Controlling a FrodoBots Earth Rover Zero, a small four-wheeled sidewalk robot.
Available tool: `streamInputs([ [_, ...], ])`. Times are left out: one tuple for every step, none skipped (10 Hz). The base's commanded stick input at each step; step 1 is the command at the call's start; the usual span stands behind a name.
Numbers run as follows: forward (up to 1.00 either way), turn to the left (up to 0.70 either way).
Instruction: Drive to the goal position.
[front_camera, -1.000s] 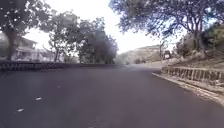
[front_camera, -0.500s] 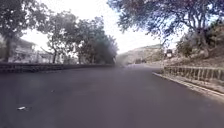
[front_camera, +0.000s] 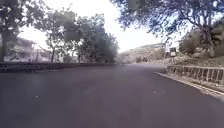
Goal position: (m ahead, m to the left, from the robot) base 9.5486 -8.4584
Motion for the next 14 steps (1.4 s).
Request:
streamInputs([
  [0.85, 0.00],
  [0.85, 0.00],
  [0.85, 0.00],
  [0.81, -0.09],
  [0.74, -0.26],
  [0.70, -0.35],
  [0.70, -0.35],
  [0.70, -0.31],
  [0.70, -0.15],
  [0.70, 0.00],
  [0.70, 0.00],
  [0.70, 0.00],
  [0.70, 0.00],
  [0.70, 0.00],
])
